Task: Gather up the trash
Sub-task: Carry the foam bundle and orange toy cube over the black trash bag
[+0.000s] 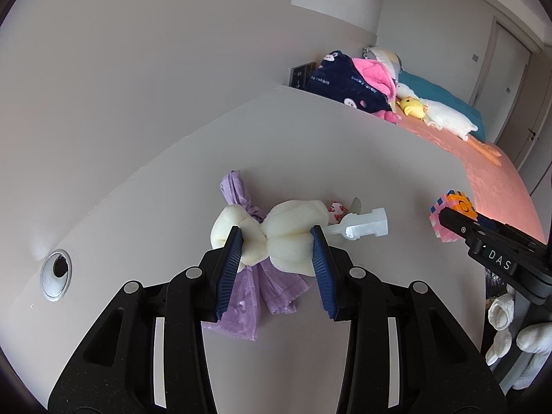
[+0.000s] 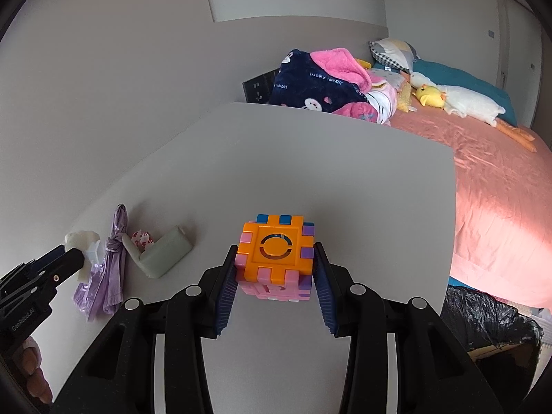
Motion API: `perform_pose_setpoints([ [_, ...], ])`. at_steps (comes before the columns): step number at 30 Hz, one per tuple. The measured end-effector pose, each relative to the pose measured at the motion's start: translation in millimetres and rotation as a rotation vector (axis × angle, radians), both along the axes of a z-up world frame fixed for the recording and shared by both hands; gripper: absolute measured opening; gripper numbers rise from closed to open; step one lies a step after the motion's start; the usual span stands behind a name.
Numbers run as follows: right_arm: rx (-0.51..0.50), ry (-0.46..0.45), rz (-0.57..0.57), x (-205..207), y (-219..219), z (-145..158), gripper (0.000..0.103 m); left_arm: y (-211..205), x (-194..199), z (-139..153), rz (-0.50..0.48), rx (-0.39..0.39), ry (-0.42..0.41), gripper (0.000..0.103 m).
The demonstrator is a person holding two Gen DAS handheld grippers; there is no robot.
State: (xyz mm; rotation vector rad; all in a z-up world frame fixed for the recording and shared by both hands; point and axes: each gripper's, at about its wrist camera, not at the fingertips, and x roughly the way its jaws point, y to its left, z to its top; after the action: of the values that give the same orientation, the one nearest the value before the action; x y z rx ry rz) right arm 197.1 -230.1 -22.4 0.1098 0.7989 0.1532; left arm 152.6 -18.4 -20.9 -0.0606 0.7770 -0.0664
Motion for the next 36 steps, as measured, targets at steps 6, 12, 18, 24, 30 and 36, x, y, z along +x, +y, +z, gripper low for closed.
perform_pose_setpoints([
  [6,0.020,-0.002,0.011,-25,-8,6,0.043,-14,-11,3,-0.016,-0.015,-0.002,0.040],
  [12,0.046,-0.017,0.022,-48,-15,15,0.043,-27,-23,12,-0.026,-0.005,-0.012,0.040],
  [18,0.062,-0.031,0.031,-69,-19,24,0.043,-33,-42,20,-0.027,-0.007,-0.027,0.040],
  [24,0.066,-0.039,0.042,-87,-21,29,0.043,-40,-56,20,-0.033,-0.008,-0.024,0.041],
  [30,0.065,-0.048,0.047,-104,-24,32,0.043,-49,-67,21,-0.046,-0.011,-0.025,0.041],
  [36,0.067,-0.060,0.039,-122,-31,34,0.043,-61,-76,20,-0.070,-0.015,-0.027,0.041],
])
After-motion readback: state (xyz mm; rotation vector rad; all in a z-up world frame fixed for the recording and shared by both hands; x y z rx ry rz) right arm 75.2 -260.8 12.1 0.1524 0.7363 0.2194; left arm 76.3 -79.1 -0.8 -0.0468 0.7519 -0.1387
